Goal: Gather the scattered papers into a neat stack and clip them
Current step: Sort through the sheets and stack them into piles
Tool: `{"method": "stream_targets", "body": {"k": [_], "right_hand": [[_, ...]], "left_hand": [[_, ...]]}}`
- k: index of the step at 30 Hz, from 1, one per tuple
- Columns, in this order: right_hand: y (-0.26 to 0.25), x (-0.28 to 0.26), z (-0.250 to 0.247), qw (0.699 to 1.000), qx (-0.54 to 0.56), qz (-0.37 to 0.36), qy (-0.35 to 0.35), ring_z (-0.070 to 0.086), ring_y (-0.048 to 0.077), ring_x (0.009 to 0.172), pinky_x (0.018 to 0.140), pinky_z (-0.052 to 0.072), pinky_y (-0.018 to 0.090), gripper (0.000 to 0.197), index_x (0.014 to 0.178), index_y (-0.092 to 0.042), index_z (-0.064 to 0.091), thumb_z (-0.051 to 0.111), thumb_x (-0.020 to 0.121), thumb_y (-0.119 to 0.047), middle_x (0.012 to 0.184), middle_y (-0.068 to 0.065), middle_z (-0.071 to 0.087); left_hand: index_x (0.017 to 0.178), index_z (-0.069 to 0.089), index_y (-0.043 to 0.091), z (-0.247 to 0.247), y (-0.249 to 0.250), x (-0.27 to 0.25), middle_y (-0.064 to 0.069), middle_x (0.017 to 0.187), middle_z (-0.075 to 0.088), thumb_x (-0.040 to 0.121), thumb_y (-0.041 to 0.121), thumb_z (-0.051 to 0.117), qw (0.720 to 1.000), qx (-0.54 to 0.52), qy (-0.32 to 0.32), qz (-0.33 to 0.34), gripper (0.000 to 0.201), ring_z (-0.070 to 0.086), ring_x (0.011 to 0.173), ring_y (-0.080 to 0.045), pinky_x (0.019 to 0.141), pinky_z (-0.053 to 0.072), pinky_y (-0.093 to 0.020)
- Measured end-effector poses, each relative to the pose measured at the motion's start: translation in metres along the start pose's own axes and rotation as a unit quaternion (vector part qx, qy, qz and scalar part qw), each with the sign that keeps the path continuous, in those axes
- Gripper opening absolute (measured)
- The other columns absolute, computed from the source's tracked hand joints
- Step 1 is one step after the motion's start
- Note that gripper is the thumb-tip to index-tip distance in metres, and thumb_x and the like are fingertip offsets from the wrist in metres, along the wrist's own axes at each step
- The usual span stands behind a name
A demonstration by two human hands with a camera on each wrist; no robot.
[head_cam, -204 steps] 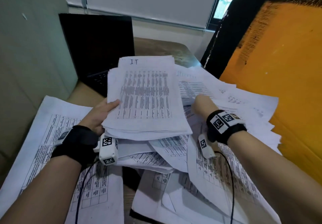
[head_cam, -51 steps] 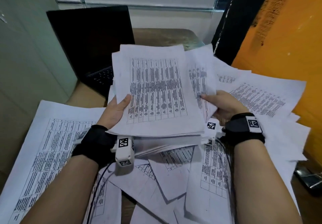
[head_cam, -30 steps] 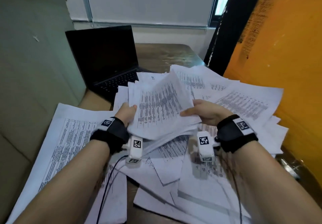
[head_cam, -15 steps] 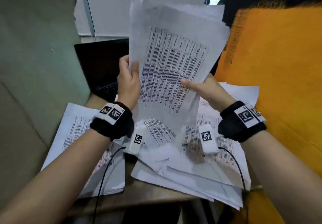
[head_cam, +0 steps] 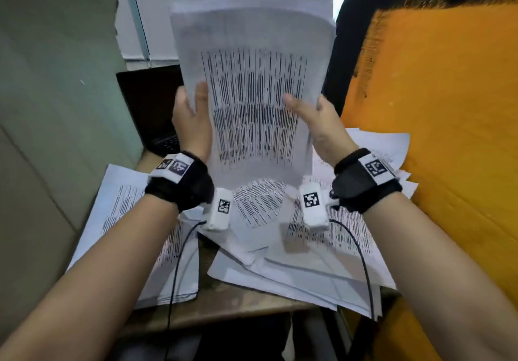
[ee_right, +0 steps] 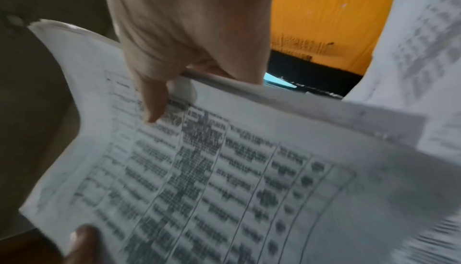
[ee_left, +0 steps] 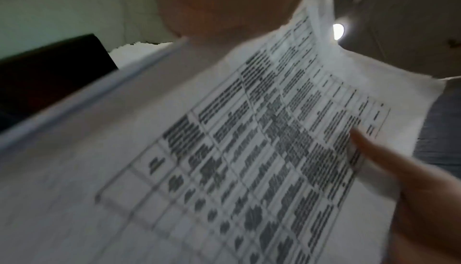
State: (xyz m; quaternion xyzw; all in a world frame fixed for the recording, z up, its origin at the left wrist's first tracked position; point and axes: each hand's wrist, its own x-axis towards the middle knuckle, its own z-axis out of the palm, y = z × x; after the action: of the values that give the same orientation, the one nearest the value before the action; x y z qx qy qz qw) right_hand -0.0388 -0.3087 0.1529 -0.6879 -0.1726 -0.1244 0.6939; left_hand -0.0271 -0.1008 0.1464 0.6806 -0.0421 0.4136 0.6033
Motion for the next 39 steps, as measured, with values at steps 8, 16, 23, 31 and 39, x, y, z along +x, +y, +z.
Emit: {"method": "stream_targets", "body": {"k": [8,16,23,31,39], "right_hand": [[0.040,-0.020,0.000,0.988,0.046,0.142,-0.029,0.063,0.024,0.111,0.097,0.048,0.043,0.058,0.120,-0.011,0.060,0.080,0.073,-0.039,0.110,0.002,0.072],[0.050,-0.028,-0.011,0.970,-0.060,0.221,-0.078,0.065,0.016,0.106,0.105,0.045,0.045,0.037,0.118,-0.012,0.059,0.072,0.085,-0.022,0.114,0.001,0.068],[0.052,-0.030,0.013,0.990,-0.079,0.118,0.025,0.065,0.032,0.105,0.092,0.053,0.043,0.031,0.116,0.001,0.059,0.061,0.095,-0.021,0.118,0.024,0.064],[0.077,-0.041,-0.001,0.964,-0.057,0.252,-0.071,0.065,0.031,0.109,0.100,0.048,0.047,0.028,0.112,-0.007,0.064,0.072,0.085,-0.012,0.115,0.013,0.069],[0.046,-0.030,0.024,0.984,0.049,0.155,0.074,0.050,0.014,0.123,0.108,0.033,0.036,0.076,0.136,-0.014,0.044,0.080,0.075,-0.040,0.136,0.000,0.055]], "left_hand": [[0.127,0.057,0.015,0.004,-0.032,-0.039,0.006,0.117,0.062,0.088,0.041,0.062,0.970,-0.056,-0.138,-0.194,0.046,0.060,0.109,-0.010,0.087,0.044,-0.017],[0.095,0.057,0.024,-0.009,-0.031,-0.029,0.009,0.092,0.061,0.075,0.061,0.059,0.965,0.008,-0.195,-0.175,0.042,0.057,0.080,0.006,0.075,0.047,-0.013],[0.102,0.060,0.022,-0.005,-0.016,-0.042,0.012,0.086,0.063,0.087,0.028,0.066,0.964,-0.106,-0.142,-0.196,0.017,0.064,0.070,0.004,0.070,0.051,-0.018],[0.136,0.047,0.017,-0.021,-0.050,-0.037,0.005,0.118,0.054,0.087,0.062,0.047,0.939,0.036,-0.229,-0.253,0.067,0.051,0.115,-0.013,0.101,0.037,-0.029],[0.118,0.051,0.003,0.004,-0.039,-0.032,0.004,0.102,0.060,0.103,0.029,0.035,0.990,0.010,-0.073,-0.118,0.034,0.056,0.091,-0.006,0.067,0.040,-0.001]]}}
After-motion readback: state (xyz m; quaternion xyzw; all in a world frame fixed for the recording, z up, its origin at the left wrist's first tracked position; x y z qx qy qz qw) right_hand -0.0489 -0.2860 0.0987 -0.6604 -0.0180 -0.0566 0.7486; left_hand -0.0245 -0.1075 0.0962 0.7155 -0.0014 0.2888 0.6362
